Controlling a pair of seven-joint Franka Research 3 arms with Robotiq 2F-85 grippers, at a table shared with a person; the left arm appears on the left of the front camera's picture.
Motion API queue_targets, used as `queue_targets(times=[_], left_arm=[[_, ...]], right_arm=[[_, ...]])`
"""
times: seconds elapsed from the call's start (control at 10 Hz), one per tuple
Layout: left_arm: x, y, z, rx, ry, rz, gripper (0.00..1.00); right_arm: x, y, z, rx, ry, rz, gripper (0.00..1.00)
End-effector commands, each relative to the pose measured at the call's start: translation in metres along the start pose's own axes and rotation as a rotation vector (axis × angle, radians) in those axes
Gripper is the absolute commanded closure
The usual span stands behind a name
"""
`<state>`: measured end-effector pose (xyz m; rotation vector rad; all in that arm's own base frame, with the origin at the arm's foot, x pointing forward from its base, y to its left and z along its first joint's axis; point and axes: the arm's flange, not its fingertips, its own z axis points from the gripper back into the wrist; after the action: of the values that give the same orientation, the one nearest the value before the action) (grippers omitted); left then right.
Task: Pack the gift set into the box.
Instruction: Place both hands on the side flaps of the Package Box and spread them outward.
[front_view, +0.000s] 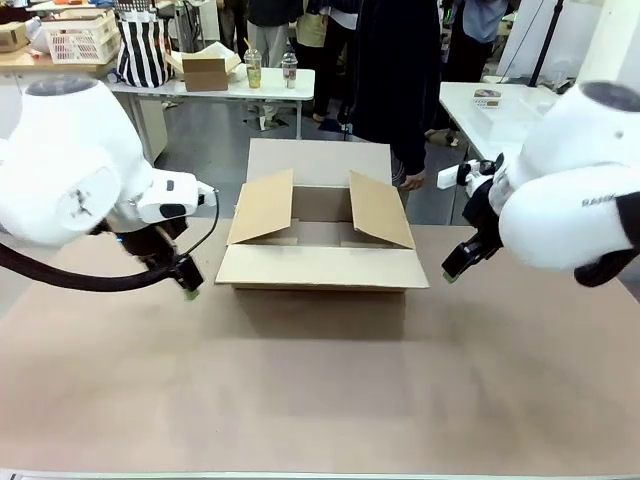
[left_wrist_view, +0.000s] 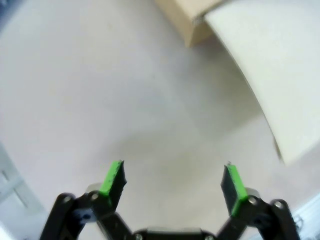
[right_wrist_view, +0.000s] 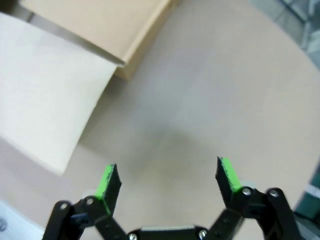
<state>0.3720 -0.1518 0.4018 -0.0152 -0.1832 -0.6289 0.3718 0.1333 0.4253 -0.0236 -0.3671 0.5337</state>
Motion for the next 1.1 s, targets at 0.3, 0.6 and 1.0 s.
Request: queue_targets(times=[0.3,0.6,1.0], left_arm=[[0.003,-0.014,0.148,0.087,-0.415,0.182,0.0],[0.001,-0.009,0.134,0.013,-0.174,0.104,0.0],[0.005,0.005,0.139,-0.403,-0.146,0.189,0.0]], right_arm=[[-0.007,0.013,0.125,-0.231,-0.214,-0.014,0.0],[-0.005,0.011,0.119,-0.124,-0.166,-0.003,0.0],[0.008,0.003,0.127,0.243,-0.195,-0.263,0.0]])
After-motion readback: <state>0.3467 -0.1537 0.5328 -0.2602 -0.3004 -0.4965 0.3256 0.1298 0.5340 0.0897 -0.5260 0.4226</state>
